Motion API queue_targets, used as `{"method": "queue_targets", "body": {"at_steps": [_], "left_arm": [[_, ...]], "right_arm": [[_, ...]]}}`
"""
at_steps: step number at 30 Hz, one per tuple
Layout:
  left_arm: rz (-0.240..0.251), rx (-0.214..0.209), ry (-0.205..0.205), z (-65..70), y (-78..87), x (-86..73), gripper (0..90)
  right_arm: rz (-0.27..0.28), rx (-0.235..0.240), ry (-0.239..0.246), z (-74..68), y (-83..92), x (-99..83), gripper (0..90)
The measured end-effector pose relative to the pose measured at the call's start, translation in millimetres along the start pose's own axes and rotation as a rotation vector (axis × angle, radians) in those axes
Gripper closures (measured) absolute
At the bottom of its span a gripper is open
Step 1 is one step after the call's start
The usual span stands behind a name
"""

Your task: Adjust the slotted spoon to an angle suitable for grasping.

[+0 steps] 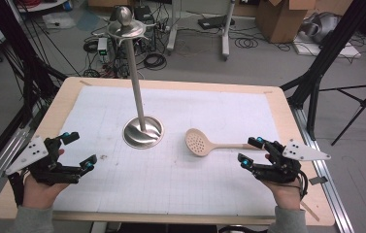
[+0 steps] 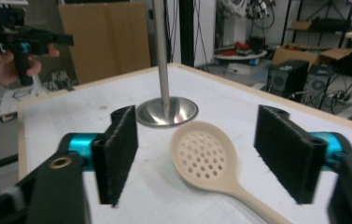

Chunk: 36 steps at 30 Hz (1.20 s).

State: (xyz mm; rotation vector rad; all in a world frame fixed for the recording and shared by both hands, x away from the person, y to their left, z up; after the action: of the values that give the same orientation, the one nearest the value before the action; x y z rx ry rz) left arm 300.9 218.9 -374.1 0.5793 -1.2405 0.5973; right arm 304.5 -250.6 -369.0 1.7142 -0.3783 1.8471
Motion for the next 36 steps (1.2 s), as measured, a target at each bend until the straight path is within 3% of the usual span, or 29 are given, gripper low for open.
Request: {"method": "queue_targets", "body": {"at_steps": [4, 5, 6, 7, 8, 15, 36], "left_arm": [[-0.005, 0.001, -0.004, 1.9, -1.1, -1.3, 1.9], [-0.005, 0.001, -0.004, 1.9, -1.1, -1.3, 1.9], [-0.007, 0.000, -0.005, 2.7, -1.9, -1.8, 1.9], [-0.007, 0.000, -0.005, 2.7, -1.9, -1.8, 1.9], [-0.011, 0.000, -0.007, 2.5, -1.7, -2.3, 1.9], [-0.012, -0.001, -0.004, 1.0, -1.3, -3.4, 1.9], [-0.036, -0.002, 0.003, -0.8, -6.3, -10.8, 1.9]], "right_arm": [[-0.027, 0.002, 0.005, 4.2, -3.1, -3.5, 50.8], [-0.027, 0.002, 0.005, 4.2, -3.1, -3.5, 50.8], [-0.034, -0.001, 0.023, 6.1, -5.2, -4.4, 58.6], [-0.034, -0.001, 0.023, 6.1, -5.2, -4.4, 58.6], [-0.047, -0.005, 0.033, 8.1, -8.8, -6.2, 65.5], [-0.108, 0.016, 0.007, 17.2, -27.7, -17.7, 87.4], [-0.260, -0.012, -0.030, 45.2, -74.3, -60.1, 89.8]]}}
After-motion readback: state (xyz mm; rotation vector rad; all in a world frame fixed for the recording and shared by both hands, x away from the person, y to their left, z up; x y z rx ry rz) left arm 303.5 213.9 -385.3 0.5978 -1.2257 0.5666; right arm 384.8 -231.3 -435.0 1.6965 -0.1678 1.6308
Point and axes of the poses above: each handheld gripper's, and its own axes: y roughly backward along the jaws, x roughly out of its top, z roughly to its right, the point moved 8 cm from there along -y, roughly forward along the jaws, and after that the axes turned 11 degrees about y, right-handed, at the moved point
